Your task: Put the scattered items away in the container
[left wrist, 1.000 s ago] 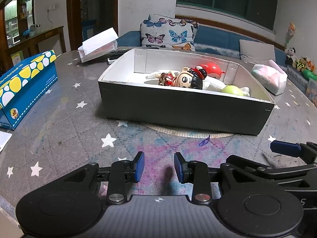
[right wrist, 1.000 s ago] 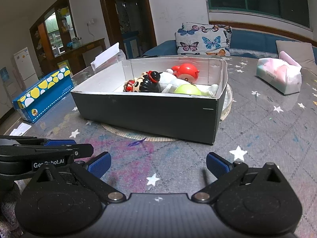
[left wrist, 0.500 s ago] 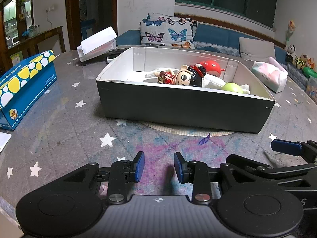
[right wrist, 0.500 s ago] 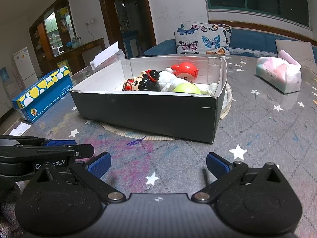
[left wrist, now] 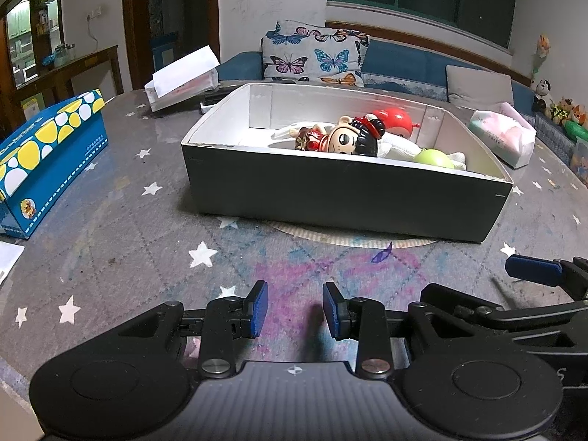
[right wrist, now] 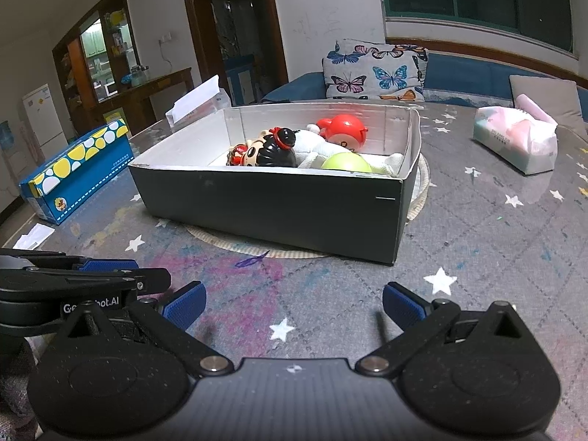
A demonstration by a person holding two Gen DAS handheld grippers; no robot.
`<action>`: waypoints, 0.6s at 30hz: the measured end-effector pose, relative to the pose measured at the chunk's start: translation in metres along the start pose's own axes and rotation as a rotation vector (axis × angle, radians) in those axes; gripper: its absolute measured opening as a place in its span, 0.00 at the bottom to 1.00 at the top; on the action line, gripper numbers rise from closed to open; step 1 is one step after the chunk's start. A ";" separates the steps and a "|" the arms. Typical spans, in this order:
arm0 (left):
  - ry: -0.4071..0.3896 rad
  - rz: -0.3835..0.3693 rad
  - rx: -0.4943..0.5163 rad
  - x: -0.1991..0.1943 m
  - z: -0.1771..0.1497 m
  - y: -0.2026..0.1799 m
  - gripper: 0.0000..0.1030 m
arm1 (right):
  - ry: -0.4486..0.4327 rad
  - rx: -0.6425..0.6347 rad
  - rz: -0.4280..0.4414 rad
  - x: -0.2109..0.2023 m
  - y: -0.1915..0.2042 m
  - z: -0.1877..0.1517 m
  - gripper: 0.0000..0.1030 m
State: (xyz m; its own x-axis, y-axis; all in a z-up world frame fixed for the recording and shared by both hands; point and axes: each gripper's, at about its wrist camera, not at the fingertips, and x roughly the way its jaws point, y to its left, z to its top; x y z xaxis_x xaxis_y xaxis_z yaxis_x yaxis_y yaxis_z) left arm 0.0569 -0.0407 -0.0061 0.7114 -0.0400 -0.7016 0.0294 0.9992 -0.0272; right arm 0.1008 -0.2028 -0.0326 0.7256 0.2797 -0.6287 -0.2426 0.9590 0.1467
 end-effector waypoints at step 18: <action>0.007 0.006 0.007 -0.014 -0.017 -0.001 0.34 | 0.002 -0.021 -0.012 -0.010 0.007 -0.012 1.00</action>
State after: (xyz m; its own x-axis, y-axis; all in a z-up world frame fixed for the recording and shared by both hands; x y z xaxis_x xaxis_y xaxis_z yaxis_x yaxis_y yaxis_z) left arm 0.0352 -0.0413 -0.0080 0.7070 -0.0339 -0.7064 0.0299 0.9994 -0.0179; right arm 0.0844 -0.1997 -0.0346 0.7274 0.2684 -0.6315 -0.2474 0.9610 0.1235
